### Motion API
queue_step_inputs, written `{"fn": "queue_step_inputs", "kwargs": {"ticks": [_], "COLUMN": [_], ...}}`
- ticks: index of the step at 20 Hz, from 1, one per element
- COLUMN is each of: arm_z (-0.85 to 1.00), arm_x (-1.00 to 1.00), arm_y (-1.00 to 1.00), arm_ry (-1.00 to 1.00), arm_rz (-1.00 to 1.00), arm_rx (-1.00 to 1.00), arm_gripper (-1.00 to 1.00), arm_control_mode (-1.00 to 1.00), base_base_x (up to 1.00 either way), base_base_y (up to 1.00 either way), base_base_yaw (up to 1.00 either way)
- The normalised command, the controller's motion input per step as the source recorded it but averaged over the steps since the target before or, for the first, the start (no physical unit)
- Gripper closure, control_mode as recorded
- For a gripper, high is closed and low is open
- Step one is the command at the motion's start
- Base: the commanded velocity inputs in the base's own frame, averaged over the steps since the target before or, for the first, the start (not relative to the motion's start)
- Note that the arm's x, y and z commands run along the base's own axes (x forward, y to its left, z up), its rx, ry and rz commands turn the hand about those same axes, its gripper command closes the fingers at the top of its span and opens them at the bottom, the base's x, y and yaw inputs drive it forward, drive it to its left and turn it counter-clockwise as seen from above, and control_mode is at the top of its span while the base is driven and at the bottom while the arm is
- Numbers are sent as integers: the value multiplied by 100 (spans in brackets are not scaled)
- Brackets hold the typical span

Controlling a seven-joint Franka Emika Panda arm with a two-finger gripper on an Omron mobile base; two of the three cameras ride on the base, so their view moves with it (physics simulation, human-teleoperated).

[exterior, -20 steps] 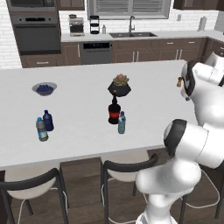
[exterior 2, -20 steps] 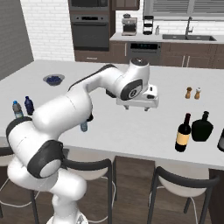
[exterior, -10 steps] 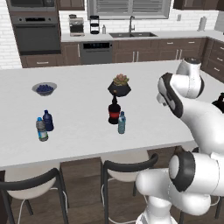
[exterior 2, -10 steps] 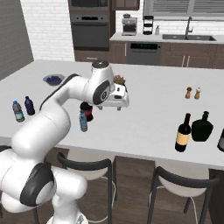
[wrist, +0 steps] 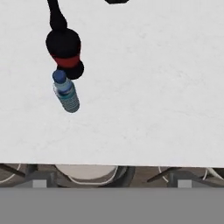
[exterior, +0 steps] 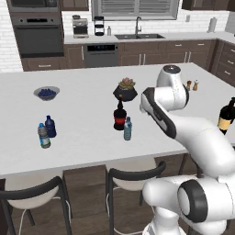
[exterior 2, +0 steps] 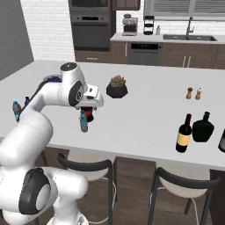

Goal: Move the plastic bottles in the middle to the plastics group, and the glass bottles in the middle to the glass group.

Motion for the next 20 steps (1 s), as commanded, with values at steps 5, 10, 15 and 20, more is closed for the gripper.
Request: {"fn": "queue_step_inputs", "kwargs": {"ticks": [5, 10, 15, 20], "arm_z": [-12, -20, -24, -27], "arm_x": [3, 20, 33, 43], "arm_y": [80, 47, 11, 0], "arm_ry": [-1, 0, 0, 0], "arm_rz": [1, 2, 2, 2], "arm_rx": [0, 0, 1, 3], "arm_gripper": [-100, -100, -100, -100], "arm_control_mode": [-100, -100, -100, -100], "base_base_x": [0, 0, 0, 0], "base_base_y": [0, 0, 0, 0], "base_base_yaw": [0, 0, 0, 0]}}
